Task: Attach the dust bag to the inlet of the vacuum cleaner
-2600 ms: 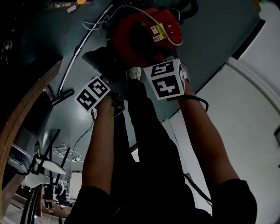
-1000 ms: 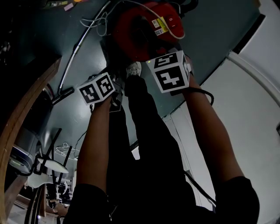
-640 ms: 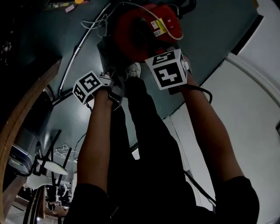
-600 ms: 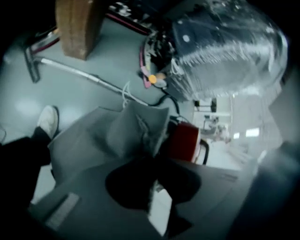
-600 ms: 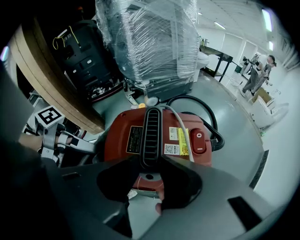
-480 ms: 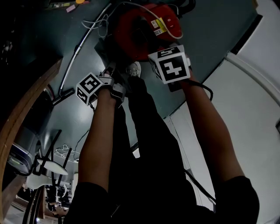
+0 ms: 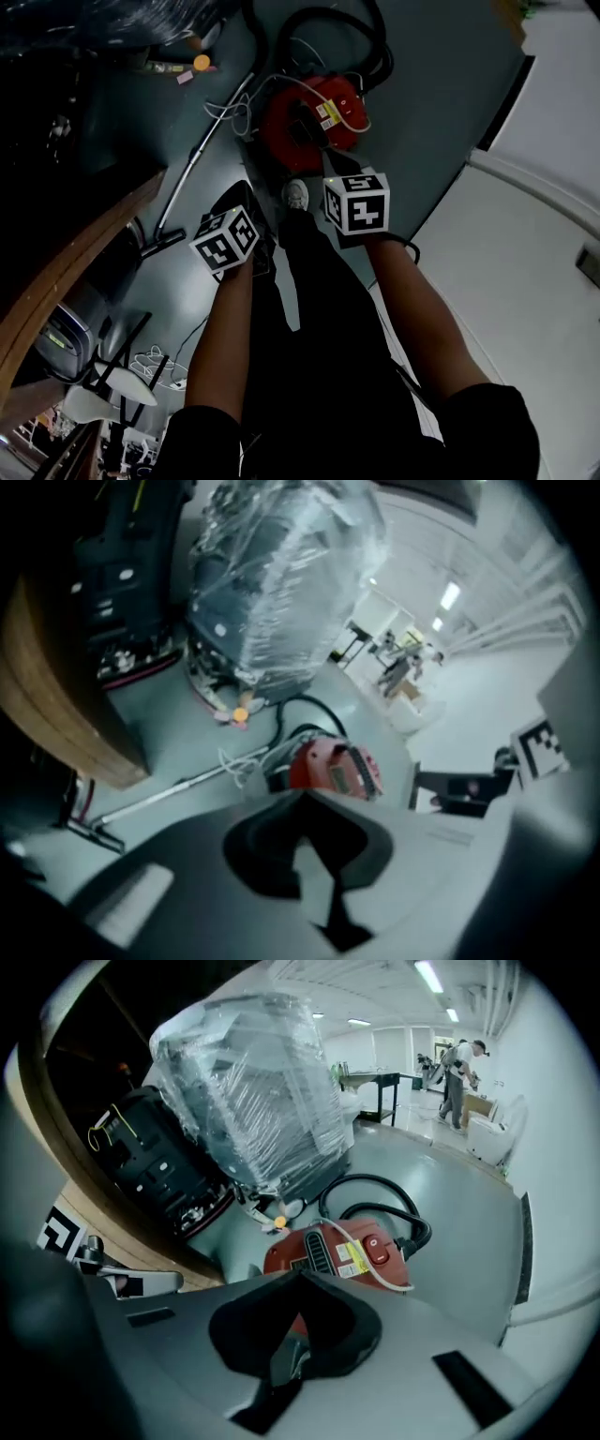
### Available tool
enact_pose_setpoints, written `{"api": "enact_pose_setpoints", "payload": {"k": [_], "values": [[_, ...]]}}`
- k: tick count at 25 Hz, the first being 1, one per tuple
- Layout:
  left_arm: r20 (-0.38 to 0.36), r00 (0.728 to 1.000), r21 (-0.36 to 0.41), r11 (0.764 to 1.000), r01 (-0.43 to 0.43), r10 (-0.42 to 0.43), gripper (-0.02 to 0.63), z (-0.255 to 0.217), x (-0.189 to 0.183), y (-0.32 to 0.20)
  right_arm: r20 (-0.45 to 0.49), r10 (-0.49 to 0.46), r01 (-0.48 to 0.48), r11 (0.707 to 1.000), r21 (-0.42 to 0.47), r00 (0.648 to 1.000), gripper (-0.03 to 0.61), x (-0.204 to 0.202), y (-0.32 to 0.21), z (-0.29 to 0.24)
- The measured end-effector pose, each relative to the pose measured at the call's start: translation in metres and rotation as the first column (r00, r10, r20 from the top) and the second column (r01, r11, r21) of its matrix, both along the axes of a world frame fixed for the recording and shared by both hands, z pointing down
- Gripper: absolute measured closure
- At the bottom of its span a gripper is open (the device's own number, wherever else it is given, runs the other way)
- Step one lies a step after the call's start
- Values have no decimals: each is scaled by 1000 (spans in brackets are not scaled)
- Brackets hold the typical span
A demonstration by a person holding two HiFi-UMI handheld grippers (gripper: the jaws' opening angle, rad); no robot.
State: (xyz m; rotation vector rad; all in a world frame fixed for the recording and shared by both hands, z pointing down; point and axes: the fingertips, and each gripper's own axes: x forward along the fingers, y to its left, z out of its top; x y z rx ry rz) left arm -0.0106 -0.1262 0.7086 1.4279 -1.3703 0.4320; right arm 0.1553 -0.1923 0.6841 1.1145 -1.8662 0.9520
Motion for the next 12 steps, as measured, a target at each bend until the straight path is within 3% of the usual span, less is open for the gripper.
{"api": "enact_pose_setpoints", "payload": {"k": [5,10,12], "values": [[114,981,129,976,-173,159,615,-123,20,-31,132,76,-90,990,106,988,580,-13,-5,-108],[120,978,257,946,-197,171,615,-249,43,-65,245,88,-147,961,233,966,580,-15,-21,-239],[159,975,347,915,-205,158,615,-301,43,-99,263,55,-144,932,334,963,580,-17,-47,-291]]}}
